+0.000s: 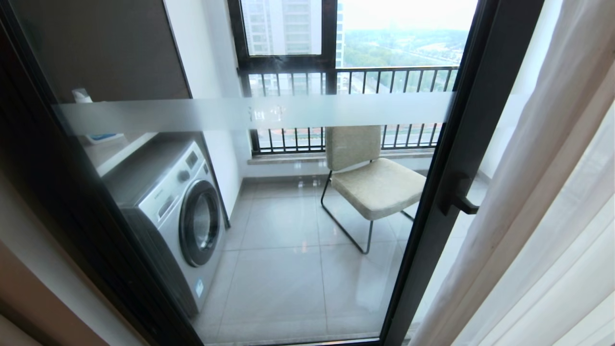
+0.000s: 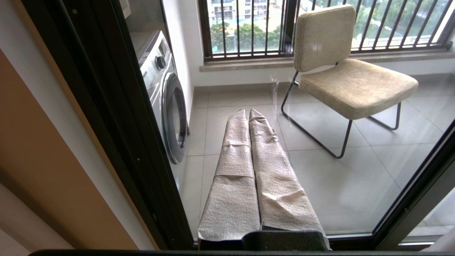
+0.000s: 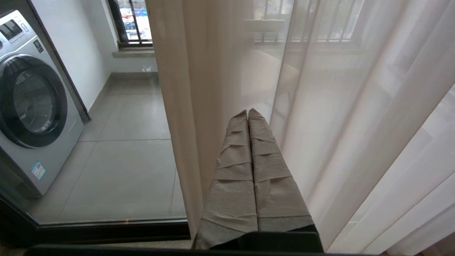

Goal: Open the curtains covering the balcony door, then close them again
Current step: Pull the inner curtains open on both sides

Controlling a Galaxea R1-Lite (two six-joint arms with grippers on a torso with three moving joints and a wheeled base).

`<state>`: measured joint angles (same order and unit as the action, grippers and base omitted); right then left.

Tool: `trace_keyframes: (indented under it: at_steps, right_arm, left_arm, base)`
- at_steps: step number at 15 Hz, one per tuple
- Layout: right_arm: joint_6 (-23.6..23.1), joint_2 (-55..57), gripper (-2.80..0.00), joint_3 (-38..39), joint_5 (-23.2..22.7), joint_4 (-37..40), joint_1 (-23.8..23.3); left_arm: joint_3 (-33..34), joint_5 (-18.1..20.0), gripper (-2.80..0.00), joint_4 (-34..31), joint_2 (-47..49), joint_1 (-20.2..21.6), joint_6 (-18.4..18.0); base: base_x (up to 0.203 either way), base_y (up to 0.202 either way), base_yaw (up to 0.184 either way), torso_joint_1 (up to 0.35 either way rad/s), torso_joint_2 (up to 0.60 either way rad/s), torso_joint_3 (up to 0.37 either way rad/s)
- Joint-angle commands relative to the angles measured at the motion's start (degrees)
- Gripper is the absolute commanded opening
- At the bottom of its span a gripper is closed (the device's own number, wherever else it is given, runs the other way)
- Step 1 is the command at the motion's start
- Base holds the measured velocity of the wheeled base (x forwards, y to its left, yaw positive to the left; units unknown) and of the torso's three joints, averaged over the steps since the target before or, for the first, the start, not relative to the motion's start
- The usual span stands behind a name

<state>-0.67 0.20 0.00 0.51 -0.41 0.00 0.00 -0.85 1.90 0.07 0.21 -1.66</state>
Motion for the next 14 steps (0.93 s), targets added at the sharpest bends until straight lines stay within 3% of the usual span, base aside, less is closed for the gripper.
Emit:
trace_keyframes:
  at_steps: [1, 6, 10, 14]
  right_arm:
    - [-1.2, 1.7, -2.80, 0.0, -0.1, -0.3, 0.0]
    - [-1.8, 14.6, -2.80, -2.2, -4.9, -11.4, 0.0]
    - [-1.9, 25.8, -2.80, -12.5, -7.2, -17.8, 0.1]
    - [0.2, 31.7, -2.80, -21.8, -7.4, -18.7, 1.4]
  left_arm:
    - [0.0, 0.0, -2.80, 0.0, -0.1, 0.0, 0.0]
    - [0.0, -0.1, -2.80, 0.0, -0.1, 0.1, 0.0]
    - [0.0, -0.1, -2.80, 0.0, -0.1, 0.0, 0.0]
    - [0.0, -0.1, -2.80, 0.0, -0.1, 0.0, 0.0]
  base:
    - [0.000, 0.000, 0.000, 0.000, 0.00, 0.000]
    - [0.000, 0.000, 0.000, 0.000, 0.00, 0.000]
    - [0.000, 0.000, 0.000, 0.000, 0.00, 0.000]
    - [0.000, 0.000, 0.000, 0.000, 0.00, 0.000]
